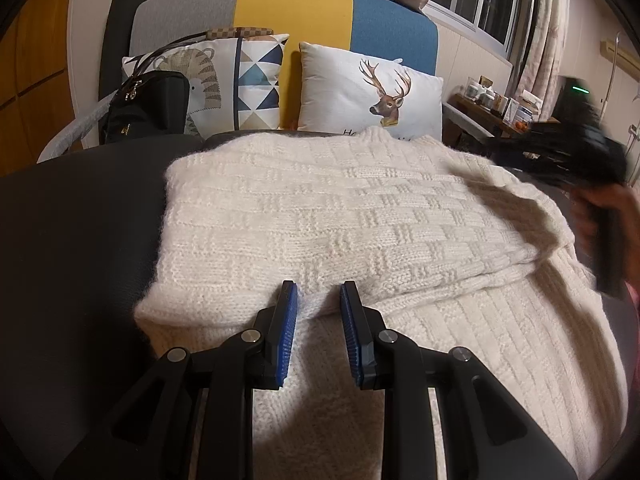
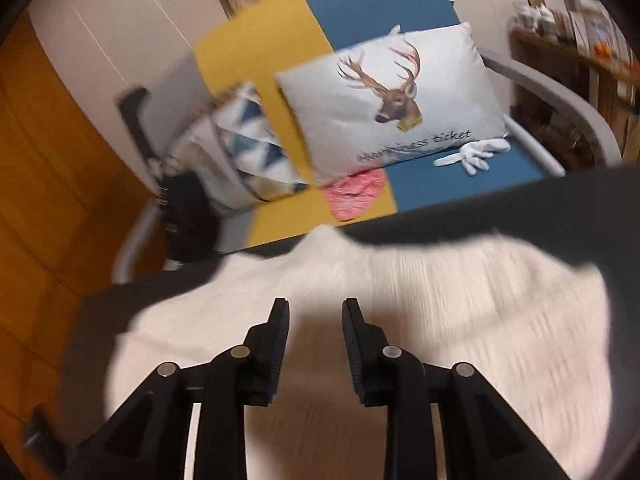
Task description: Fold clothes
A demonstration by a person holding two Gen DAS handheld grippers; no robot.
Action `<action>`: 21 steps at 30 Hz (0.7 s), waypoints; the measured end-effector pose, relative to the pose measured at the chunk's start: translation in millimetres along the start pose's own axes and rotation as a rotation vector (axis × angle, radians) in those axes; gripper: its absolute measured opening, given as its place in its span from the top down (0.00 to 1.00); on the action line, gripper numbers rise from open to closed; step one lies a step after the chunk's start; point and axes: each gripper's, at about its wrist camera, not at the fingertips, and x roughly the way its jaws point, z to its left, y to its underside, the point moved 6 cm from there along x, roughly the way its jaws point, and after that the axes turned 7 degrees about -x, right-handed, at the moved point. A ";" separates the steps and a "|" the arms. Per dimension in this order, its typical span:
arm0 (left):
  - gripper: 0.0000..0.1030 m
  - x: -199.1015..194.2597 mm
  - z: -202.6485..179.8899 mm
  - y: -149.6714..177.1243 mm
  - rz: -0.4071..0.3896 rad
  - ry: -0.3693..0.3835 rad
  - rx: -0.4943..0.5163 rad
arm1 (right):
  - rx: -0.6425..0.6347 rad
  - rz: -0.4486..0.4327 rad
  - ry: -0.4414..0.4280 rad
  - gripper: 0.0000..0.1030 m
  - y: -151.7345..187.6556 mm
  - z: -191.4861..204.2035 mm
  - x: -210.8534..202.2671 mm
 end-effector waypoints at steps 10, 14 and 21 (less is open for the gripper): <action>0.70 -3.4 -14.6 0.5 -0.007 -0.140 0.103 | 0.011 0.120 0.015 0.73 141.7 -21.3 -120.8; 0.61 -5.3 -15.5 -0.2 -0.011 -0.189 0.126 | -0.078 0.189 0.106 0.73 192.4 -12.3 -148.1; 0.19 -11.2 -3.5 3.9 0.047 -0.307 0.104 | -0.328 0.173 0.296 0.71 241.3 6.6 -157.9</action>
